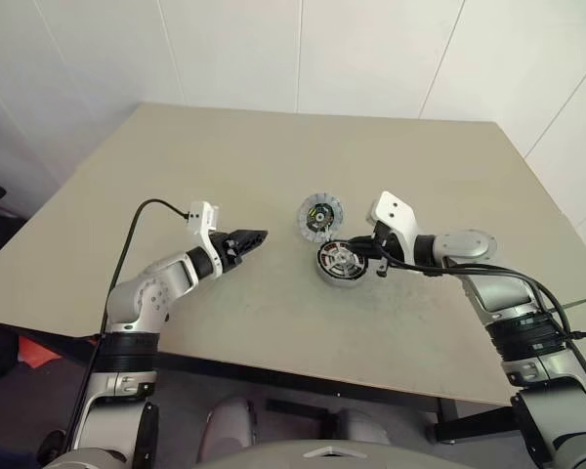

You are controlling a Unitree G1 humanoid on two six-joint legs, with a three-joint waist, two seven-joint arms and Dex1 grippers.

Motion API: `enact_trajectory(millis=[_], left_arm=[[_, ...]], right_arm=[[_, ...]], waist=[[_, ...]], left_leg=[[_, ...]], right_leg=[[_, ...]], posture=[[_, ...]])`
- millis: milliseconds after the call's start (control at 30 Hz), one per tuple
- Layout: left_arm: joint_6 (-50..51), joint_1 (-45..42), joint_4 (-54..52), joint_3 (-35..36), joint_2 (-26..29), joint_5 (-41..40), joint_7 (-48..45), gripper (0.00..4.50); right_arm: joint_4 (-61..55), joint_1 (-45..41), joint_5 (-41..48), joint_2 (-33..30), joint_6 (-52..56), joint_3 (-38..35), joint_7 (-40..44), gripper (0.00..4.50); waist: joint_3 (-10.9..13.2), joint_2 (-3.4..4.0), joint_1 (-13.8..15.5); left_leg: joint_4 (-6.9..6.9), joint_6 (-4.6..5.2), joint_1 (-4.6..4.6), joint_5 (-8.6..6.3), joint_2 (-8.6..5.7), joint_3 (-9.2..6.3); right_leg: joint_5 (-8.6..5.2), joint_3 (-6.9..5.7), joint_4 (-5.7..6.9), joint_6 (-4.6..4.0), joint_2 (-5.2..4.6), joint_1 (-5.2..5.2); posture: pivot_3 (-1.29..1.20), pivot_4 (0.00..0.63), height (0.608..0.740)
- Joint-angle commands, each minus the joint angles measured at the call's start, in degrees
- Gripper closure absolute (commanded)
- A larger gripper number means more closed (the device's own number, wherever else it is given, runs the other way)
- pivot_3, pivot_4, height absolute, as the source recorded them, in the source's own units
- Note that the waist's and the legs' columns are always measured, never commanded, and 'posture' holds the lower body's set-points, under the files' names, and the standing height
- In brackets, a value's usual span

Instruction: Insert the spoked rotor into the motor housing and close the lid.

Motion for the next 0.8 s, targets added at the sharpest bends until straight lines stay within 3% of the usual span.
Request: enact_trajectory(millis=[33,300,533,633,800], left_arm=[[-1.7,-0.7,-0.6,-0.2,0.0,0.5,-0.5,1.9],[-2.5,-0.6,0.3,-0.3,-0.1,2.0,0.1,1.9],[-3.1,-0.3,1.2,-0.4,0.1,2.7,0.0,1.9],[-3.2,-0.5,1.5,-0.4,-0.1,3.0,0.0,1.9],[-3.4,-1.4,2.3,-0.8,-0.4,3.4,-0.2,1.9]], right_arm=[[1.7,0.3,-1.3,0.9,-1.4,1.3,-1.0,4.14],[8.2,1.7,-6.1,3.0,-3.4,5.2,-3.7,4.14],[2.1,-1.4,-1.5,0.9,-4.1,0.7,-0.3,4.14],[-1.1,-4.8,-1.0,-2.1,-4.5,0.1,3.0,4.14],[1.4,-9.9,-7.3,-10.1,-13.8,6.1,12.8,4.14]], waist=[[0.0,0.0,0.0],[-0.1,-0.09,-0.3],[-0.1,-0.07,-0.1],[0.0,0.02,-0.1],[0.0,0.02,0.0]], left_leg=[[0.0,0.0,0.01,0.0,0.0,0.0],[-0.01,-0.07,0.42,0.02,0.03,0.01],[-0.01,-0.1,0.52,0.04,-0.03,0.01],[0.06,-0.09,0.22,0.04,-0.07,0.04],[0.07,-0.09,0.15,0.06,-0.02,0.05]], right_leg=[[0.0,0.0,0.0,0.0,0.0,0.01],[-0.01,0.0,-0.01,0.02,0.01,0.28],[-0.26,0.06,-0.41,0.44,0.0,0.52],[-0.15,0.15,-0.43,0.25,0.0,0.28],[-0.02,0.14,-0.31,0.02,0.01,0.18]], posture=[[0.0,0.0,0.74],[0.0,0.0,0.74],[0.0,0.0,0.74],[0.0,0.0,0.74],[0.0,0.0,0.74]])
